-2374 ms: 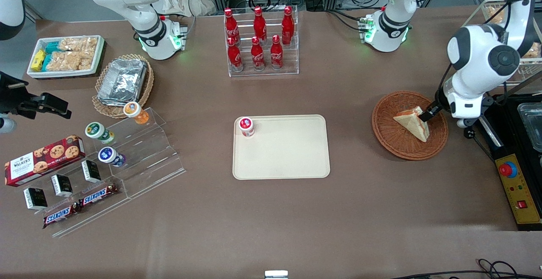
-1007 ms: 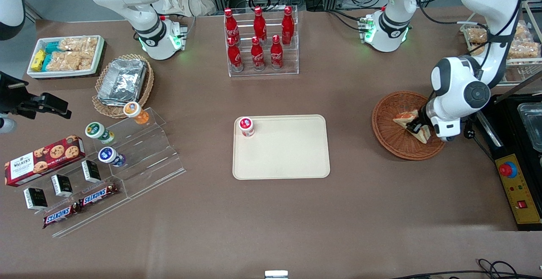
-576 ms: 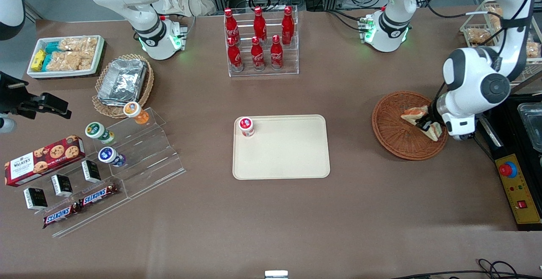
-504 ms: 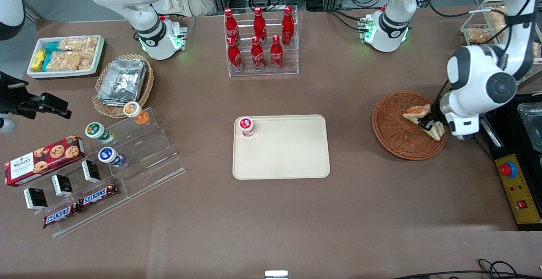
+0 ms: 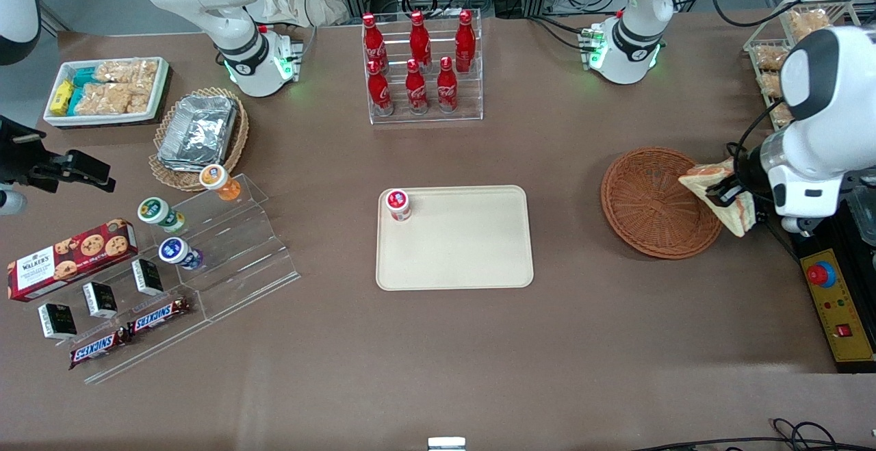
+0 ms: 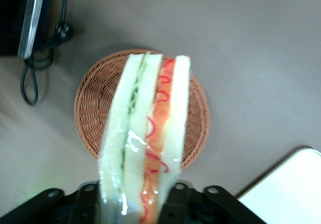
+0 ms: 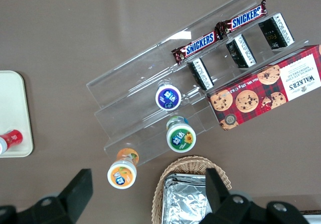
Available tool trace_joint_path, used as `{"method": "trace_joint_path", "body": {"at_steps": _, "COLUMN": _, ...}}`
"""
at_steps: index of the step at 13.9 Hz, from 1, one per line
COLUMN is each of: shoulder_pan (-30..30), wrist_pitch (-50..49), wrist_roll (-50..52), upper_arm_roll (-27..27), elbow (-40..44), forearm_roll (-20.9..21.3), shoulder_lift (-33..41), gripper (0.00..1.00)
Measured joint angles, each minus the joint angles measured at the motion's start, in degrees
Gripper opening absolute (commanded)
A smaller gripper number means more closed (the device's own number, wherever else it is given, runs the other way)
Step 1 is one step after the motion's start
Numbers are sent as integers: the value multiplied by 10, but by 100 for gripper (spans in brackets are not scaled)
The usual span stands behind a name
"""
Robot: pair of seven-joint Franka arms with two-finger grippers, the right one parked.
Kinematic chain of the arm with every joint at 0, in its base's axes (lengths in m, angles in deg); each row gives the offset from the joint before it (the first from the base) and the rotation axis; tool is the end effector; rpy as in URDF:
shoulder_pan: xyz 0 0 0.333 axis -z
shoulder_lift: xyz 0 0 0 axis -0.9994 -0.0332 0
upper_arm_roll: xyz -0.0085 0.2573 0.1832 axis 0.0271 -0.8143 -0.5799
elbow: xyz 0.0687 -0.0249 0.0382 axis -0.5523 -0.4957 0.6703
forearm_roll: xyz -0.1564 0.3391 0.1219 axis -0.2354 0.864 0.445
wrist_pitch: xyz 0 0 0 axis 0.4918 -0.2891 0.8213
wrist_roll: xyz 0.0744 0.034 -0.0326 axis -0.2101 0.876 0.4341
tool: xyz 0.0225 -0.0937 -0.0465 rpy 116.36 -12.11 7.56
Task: Place sandwich from basket to tray
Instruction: 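Lift the sandwich and carry it with the left gripper over the tray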
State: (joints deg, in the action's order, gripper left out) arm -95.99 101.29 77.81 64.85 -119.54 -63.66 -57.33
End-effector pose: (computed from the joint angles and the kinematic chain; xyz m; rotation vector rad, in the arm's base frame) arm 0.5602 -0.0120 0.4879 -2.9019 -1.0032 0.1963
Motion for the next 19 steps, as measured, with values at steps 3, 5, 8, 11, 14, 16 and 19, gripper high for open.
{"method": "trace_joint_path", "body": {"at_steps": 3, "shoulder_pan": 0, "wrist_pitch": -5, "wrist_roll": -23, "upper_arm_roll": 33, "elbow": 44, "forearm_roll": -1, "shoulder_lift": -13, "gripper": 31}}
{"method": "trace_joint_path", "body": {"at_steps": 5, "shoulder_pan": 1, "wrist_pitch": -5, "wrist_roll": -24, "upper_arm_roll": 78, "elbow": 70, "forearm_roll": -2, "shoulder_lift": -34, "gripper": 31}}
{"method": "trace_joint_path", "body": {"at_steps": 8, "shoulder_pan": 4, "wrist_pitch": -5, "wrist_roll": -24, "upper_arm_roll": 133, "elbow": 91, "forearm_roll": -2, "shoulder_lift": -60, "gripper": 33}}
{"method": "trace_joint_path", "body": {"at_steps": 11, "shoulder_pan": 18, "wrist_pitch": -3, "wrist_roll": -24, "upper_arm_roll": 172, "elbow": 109, "forearm_roll": -2, "shoulder_lift": -95, "gripper": 33}}
{"method": "trace_joint_path", "body": {"at_steps": 14, "shoulder_pan": 65, "wrist_pitch": 22, "wrist_roll": -24, "upper_arm_roll": 179, "elbow": 128, "forearm_roll": -1, "shoulder_lift": -146, "gripper": 33}}
{"method": "trace_joint_path", "body": {"at_steps": 16, "shoulder_pan": 90, "wrist_pitch": 59, "wrist_roll": -24, "upper_arm_roll": 180, "elbow": 130, "forearm_roll": -1, "shoulder_lift": -179, "gripper": 33}}
{"method": "trace_joint_path", "body": {"at_steps": 19, "shoulder_pan": 131, "wrist_pitch": 95, "wrist_roll": -24, "upper_arm_roll": 180, "elbow": 131, "forearm_roll": 6, "shoulder_lift": -231, "gripper": 33}}
